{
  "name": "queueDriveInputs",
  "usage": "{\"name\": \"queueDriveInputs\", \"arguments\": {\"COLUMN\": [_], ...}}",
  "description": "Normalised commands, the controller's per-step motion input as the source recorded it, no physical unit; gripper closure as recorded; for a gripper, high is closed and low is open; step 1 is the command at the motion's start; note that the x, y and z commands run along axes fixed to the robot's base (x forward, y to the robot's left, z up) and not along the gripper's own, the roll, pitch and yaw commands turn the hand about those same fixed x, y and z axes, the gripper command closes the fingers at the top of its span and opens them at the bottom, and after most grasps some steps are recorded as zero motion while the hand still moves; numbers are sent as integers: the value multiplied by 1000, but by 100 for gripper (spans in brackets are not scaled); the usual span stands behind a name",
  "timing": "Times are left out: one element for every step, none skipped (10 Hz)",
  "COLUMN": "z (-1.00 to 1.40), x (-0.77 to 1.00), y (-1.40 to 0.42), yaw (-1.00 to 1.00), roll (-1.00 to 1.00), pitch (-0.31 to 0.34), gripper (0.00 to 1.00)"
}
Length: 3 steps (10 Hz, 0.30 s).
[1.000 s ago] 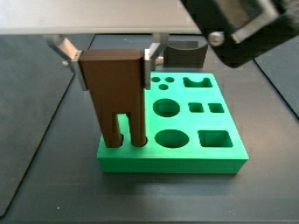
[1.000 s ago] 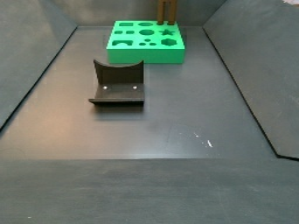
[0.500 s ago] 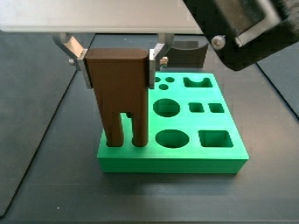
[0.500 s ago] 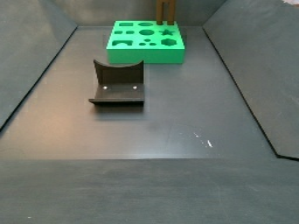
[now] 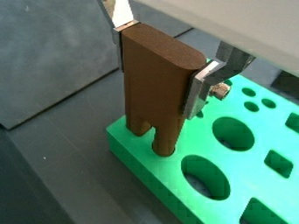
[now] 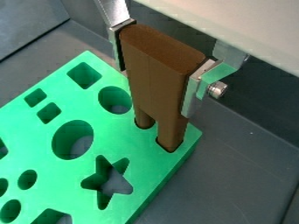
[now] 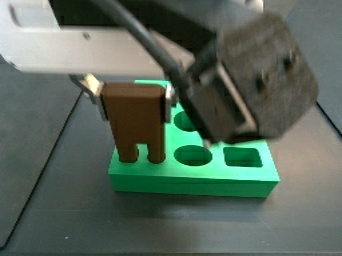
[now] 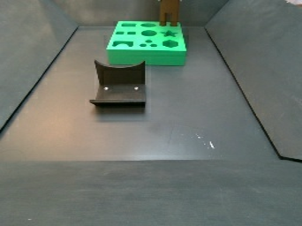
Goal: Insert the square-circle object.
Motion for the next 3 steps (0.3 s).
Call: {"name": "queueDriveInputs", "arguments": {"z": [-1000,-797,-543], "x": [146,143,69], "y": [-66,0,134], "yaw": [-57,-97,-40], "roll": [0,-160,-289], "pitch": [-36,-39,-57], "gripper": [100,100,100]}}
